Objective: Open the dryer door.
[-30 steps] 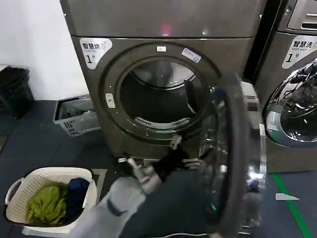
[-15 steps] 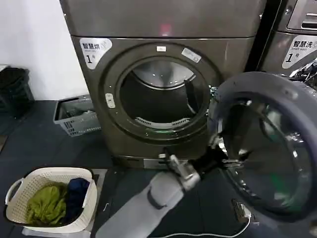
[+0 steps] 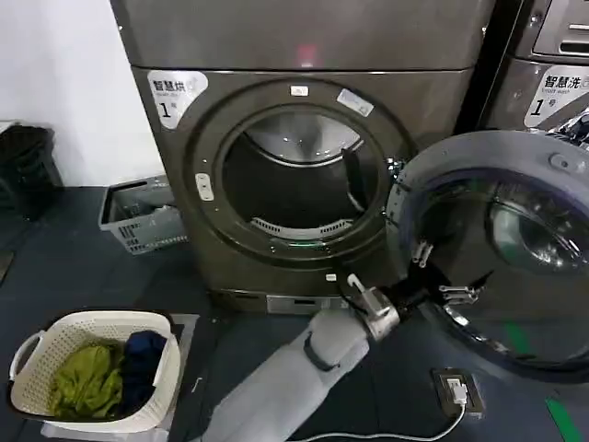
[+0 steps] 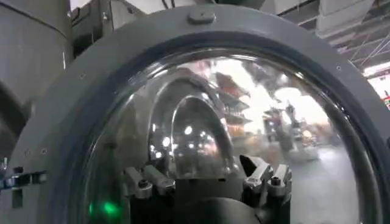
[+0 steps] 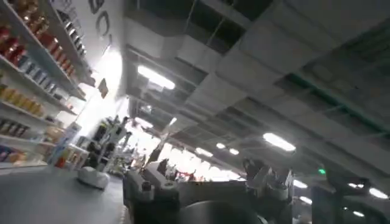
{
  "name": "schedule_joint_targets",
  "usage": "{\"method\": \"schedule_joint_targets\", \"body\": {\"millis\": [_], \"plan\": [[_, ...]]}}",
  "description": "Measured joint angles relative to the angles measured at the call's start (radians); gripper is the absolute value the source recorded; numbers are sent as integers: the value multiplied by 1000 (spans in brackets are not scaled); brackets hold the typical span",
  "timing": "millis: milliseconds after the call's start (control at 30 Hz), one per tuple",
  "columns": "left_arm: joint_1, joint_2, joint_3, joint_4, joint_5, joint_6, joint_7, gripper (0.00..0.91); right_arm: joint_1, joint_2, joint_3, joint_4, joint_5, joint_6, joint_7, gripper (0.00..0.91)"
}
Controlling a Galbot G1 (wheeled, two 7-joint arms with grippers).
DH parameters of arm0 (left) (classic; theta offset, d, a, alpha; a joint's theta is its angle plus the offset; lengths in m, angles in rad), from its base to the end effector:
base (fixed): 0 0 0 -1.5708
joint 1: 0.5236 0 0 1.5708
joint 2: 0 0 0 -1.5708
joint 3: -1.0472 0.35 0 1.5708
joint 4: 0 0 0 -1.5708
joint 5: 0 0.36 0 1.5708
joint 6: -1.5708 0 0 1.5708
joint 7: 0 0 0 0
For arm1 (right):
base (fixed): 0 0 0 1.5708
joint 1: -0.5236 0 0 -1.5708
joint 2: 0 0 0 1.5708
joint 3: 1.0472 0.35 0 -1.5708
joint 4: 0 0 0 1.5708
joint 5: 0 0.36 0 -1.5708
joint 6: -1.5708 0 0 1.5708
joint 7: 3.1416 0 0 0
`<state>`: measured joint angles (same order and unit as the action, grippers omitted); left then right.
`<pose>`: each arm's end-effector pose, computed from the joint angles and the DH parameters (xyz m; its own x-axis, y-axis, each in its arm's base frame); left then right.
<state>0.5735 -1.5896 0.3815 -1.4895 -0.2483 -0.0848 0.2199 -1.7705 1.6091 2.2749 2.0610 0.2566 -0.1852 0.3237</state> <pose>0.3677 -0.2893 -0.2316 -0.3725 0.8877 -0.2708 0.8871 0.4263 0.1773 -0.1700 -0.3053 -0.1064 0.1984 0.8848 -0.4216 0.8575 -0.3650 -0.3626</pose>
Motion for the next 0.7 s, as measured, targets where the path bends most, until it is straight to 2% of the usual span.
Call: {"method": "schedule_joint_targets", "body": {"millis": [267, 533, 700], "plan": [[-8, -20, -5, 9, -10, 15, -6, 907, -3, 0, 4, -3, 2, 16, -5, 907], [-44, -20, -5, 90, -21, 12, -15, 907, -5, 0, 7, 1, 3, 22, -9, 907], [-28, -19, -9, 72, -27, 79, -15, 907, -2, 0, -1, -8, 2, 22, -16, 907]]}}
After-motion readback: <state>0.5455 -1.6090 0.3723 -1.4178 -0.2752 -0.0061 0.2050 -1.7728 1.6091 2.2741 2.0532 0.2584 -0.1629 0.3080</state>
